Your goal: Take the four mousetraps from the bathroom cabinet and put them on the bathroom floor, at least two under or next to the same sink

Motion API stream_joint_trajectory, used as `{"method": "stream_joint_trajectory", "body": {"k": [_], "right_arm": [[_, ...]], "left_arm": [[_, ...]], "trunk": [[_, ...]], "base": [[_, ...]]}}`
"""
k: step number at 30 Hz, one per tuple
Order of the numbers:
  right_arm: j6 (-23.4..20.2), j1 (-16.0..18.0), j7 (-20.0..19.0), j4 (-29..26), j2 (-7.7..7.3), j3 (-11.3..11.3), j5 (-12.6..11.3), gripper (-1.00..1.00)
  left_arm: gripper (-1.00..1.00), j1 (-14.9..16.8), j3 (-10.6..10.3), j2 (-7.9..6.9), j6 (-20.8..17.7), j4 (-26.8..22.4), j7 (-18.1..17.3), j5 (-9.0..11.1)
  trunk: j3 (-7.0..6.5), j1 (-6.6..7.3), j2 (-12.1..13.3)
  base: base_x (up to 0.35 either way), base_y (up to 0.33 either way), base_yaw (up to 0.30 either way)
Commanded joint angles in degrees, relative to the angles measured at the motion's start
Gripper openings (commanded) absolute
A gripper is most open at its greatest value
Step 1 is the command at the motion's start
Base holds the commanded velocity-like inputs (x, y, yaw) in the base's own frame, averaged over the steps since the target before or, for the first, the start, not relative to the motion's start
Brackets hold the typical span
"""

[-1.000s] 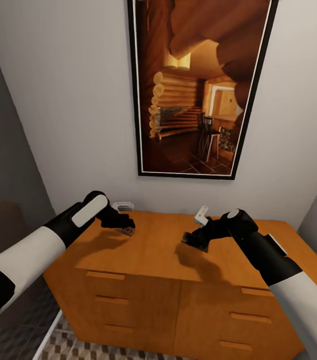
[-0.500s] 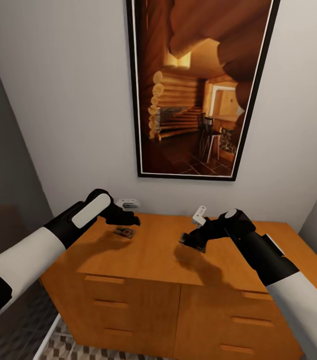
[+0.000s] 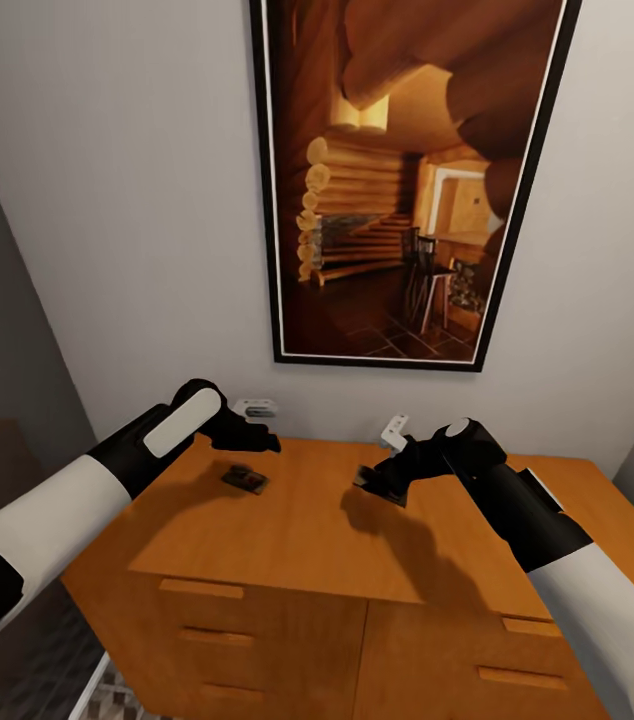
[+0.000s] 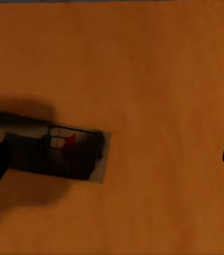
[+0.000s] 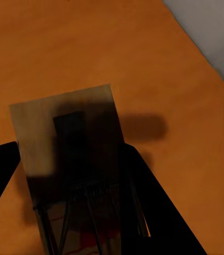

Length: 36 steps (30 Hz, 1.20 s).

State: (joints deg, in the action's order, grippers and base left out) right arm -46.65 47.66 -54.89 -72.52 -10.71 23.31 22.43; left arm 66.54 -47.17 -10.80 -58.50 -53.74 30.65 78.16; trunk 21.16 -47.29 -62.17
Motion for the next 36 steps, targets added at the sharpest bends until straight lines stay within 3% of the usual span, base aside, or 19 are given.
{"method": "stream_joint_trajectory", "body": {"k": [1, 15, 18, 24, 27, 30, 34, 36], "right_arm": [[-0.1, 0.1, -0.5, -0.1, -0.02, 0.1, 0.6, -1.0], [-0.1, 0.1, -0.5, 0.0, 0.52, 0.2, 1.0, -1.0], [-0.1, 0.1, -0.5, 0.1, 0.9, 0.2, 1.1, -1.0], [-0.1, 0.0, -0.5, 0.3, 1.2, 0.2, 1.1, -1.0], [-0.1, -0.5, -0.5, 0.2, 1.41, 0.2, 1.2, -1.0], [-0.1, -0.7, -0.4, 0.2, 1.53, 0.2, 1.3, -1.0], [-0.1, -0.7, -0.4, 0.2, 1.67, 0.2, 1.3, -1.0], [-0.1, -0.7, -0.4, 0.2, 1.82, 0.2, 1.3, -1.0]], "left_arm": [[1.0, 0.1, -0.2, -0.06, 0.1, -0.1, 0.6, 0.6], [1.0, 0.0, -0.7, -0.02, 0.0, -0.1, 0.6, 0.5], [1.0, 0.1, -1.9, -0.06, -0.1, -0.2, 0.6, 0.5], [1.0, 0.4, -8.0, -0.25, -0.3, -0.3, 0.6, 0.6], [1.0, 0.5, -11.0, -1.4, -0.4, -1.5, 0.6, 0.6], [1.0, 0.6, -14.7, -3.99, -0.4, -5.3, 0.6, 0.6], [1.0, 0.7, -16.4, -7.44, -0.4, -10.7, 0.6, 0.7], [1.0, 0.8, -16.7, -8.47, -0.5, -12.1, 0.6, 0.7]], "trunk": [[0.08, -0.01, -0.1], [0.08, -0.01, -0.1], [0.08, -0.01, -0.1], [0.08, -0.01, -0.1], [0.08, -0.01, -0.1], [0.08, -0.01, -0.1], [0.08, -0.01, -0.1], [0.08, -0.01, -0.1]], "base": [[0.044, 0.0, 0.0], [0.116, 0.0, 0.0], [0.01, 0.0, 0.0], [0.001, 0.0, 0.0], [0.0, 0.0, 0.0], [0.0, 0.0, 0.0], [0.0, 0.0, 0.0], [0.0, 0.0, 0.0]]}}
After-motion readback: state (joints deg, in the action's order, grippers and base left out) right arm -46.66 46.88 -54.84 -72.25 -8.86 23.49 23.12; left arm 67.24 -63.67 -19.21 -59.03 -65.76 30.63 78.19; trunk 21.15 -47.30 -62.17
